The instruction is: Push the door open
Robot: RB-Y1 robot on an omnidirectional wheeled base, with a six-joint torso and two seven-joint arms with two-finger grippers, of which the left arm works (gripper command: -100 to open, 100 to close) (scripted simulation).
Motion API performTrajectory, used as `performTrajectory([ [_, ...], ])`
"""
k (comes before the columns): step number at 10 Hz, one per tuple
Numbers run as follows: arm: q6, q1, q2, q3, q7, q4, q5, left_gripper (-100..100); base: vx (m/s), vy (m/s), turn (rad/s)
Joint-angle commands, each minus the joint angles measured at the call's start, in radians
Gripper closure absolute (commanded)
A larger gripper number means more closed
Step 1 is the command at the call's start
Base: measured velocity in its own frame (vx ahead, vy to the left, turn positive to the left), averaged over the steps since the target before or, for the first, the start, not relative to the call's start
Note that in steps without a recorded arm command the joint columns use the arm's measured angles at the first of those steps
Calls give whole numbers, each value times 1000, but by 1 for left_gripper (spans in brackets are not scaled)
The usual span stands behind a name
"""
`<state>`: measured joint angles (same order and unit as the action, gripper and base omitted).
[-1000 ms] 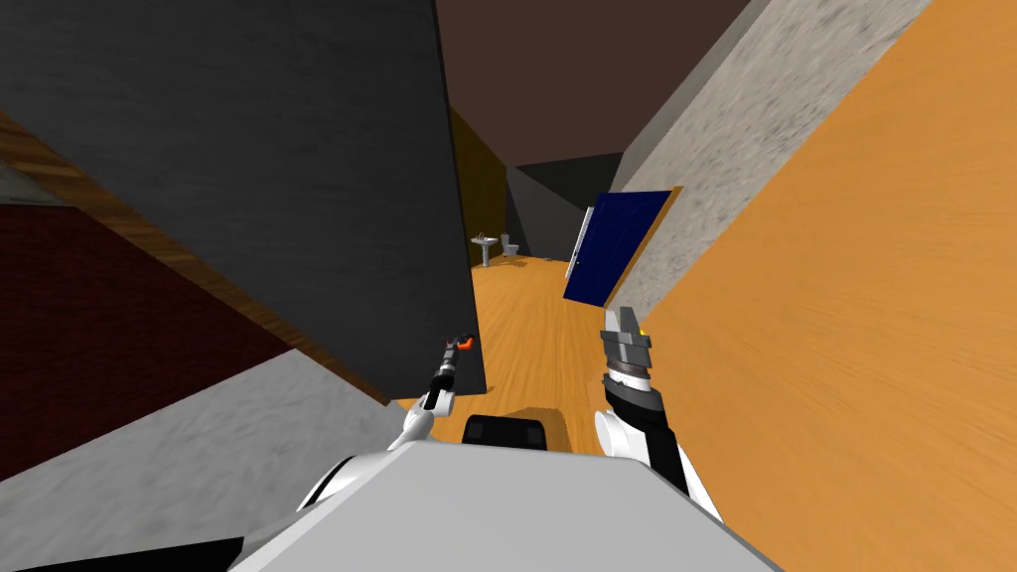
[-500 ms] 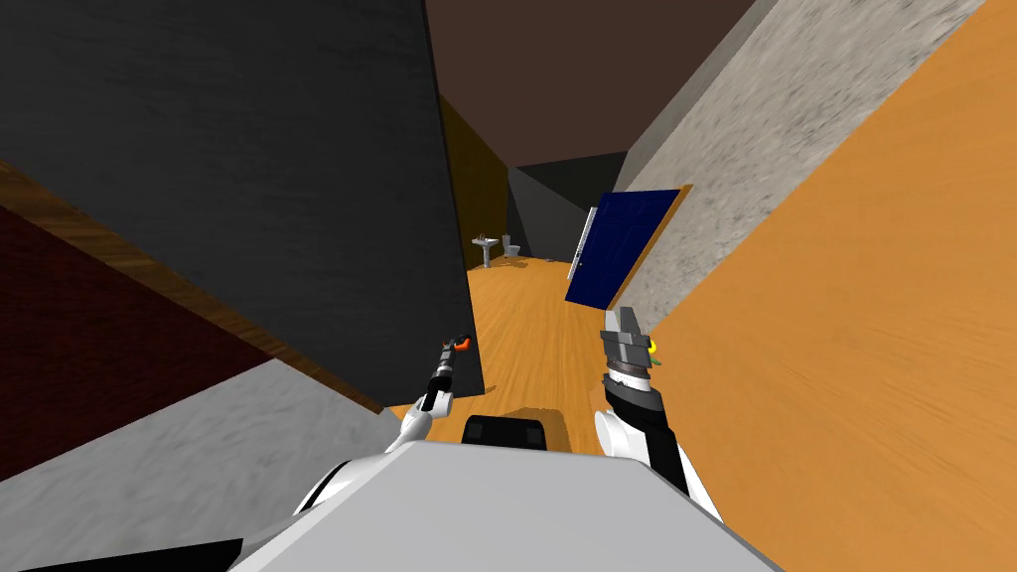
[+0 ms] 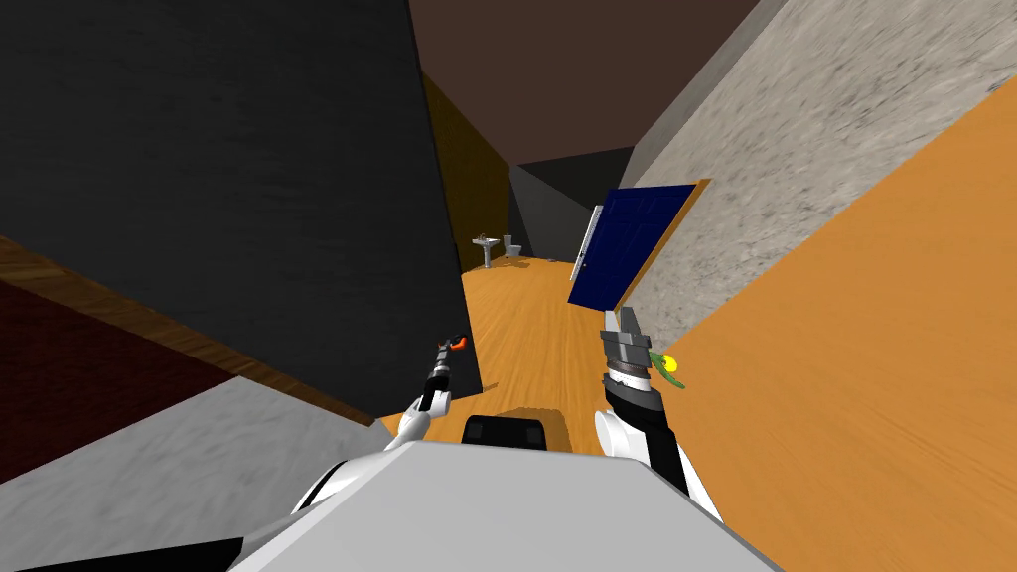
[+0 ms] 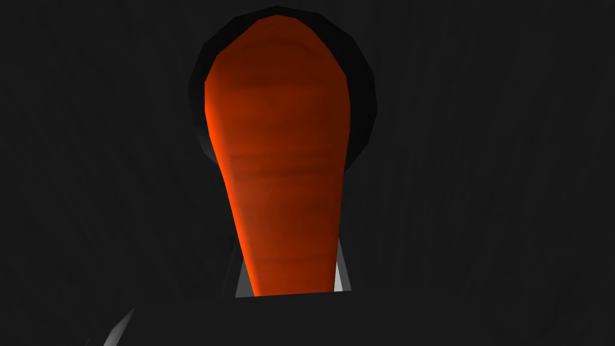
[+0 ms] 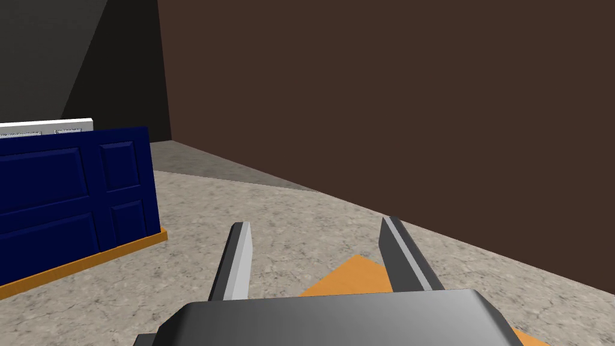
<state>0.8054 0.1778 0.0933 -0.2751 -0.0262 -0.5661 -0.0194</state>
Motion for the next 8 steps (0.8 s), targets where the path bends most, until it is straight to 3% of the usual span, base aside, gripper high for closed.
performTrajectory([
  [1, 0, -3, 8, -18, 7, -10, -10, 100, 194, -45, 52],
  [3, 0, -5, 12, -38, 14, -9, -21, 100, 193, -43, 50],
  [5, 0, -5, 12, -38, 14, -9, -21, 100, 98, -8, 13],
  [8, 1, -8, 18, -75, 27, -7, -43, 100, 177, -42, 55],
])
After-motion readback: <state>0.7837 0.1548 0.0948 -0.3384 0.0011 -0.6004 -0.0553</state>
